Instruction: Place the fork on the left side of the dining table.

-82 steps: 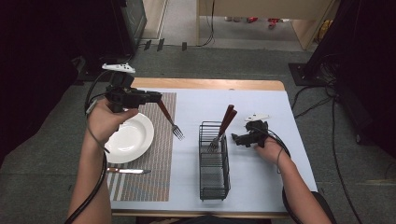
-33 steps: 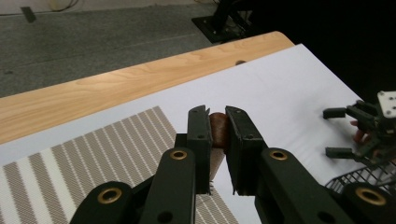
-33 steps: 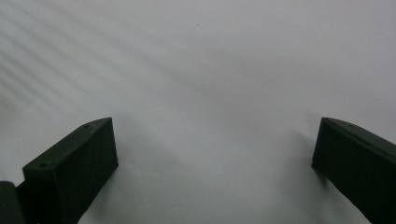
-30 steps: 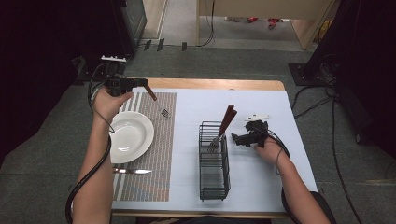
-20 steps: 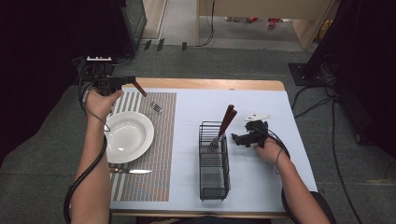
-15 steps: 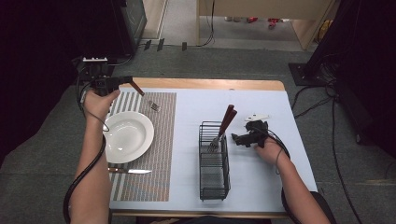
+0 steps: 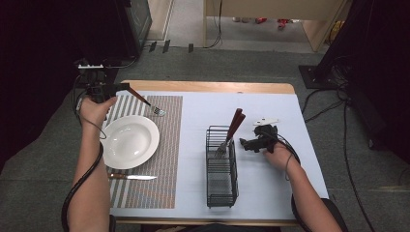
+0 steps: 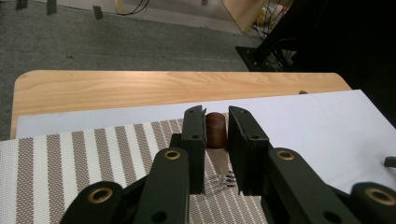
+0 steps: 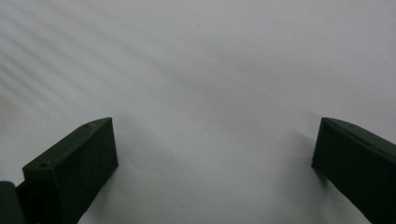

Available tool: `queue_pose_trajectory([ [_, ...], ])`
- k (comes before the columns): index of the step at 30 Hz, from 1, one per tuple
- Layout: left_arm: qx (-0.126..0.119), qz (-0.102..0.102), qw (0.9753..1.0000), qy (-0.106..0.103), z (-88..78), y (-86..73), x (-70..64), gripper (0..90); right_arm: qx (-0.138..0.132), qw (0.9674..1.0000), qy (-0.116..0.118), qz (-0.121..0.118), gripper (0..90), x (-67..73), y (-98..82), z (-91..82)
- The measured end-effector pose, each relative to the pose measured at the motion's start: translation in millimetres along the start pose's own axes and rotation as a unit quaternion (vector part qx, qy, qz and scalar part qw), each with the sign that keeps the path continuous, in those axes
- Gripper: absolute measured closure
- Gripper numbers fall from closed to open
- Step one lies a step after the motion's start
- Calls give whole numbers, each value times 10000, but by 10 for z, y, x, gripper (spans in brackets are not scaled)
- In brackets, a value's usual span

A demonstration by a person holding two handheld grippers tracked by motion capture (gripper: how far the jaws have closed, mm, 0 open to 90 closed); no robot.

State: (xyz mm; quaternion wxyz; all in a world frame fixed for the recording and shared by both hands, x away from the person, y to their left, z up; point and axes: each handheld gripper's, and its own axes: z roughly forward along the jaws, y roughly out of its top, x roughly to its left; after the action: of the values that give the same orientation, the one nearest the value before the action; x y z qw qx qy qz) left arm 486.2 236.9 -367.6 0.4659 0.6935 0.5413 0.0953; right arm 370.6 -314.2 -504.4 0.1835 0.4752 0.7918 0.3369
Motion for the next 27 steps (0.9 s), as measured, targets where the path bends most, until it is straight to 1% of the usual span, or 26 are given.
queue_pose_trajectory([
  [5, 46, -31, 10000, 78, 0, -55, 104, 739, -2, 10000, 0, -1, 0, 0, 0, 0],
  [8, 77, 32, 9998, 155, 0, -90, 159, 725, -4, 10000, -1, -3, 0, 0, 0, 0],
  [18, 111, -207, 9996, 171, 18, -226, 408, 691, -2, 10000, -1, -2, 0, 0, 0, 0],
  [21, 164, -248, 9994, 194, 36, -263, 468, 677, -3, 10000, 0, -3, 0, 0, 0, 0],
  [24, 223, -333, 9990, 217, 58, -302, 527, 666, -3, 10000, -1, -3, 0, 0, 0, 0],
  [27, 272, -360, 9987, 232, 73, -341, 578, 653, -4, 10000, -2, -6, 0, -1, 0, 1],
])
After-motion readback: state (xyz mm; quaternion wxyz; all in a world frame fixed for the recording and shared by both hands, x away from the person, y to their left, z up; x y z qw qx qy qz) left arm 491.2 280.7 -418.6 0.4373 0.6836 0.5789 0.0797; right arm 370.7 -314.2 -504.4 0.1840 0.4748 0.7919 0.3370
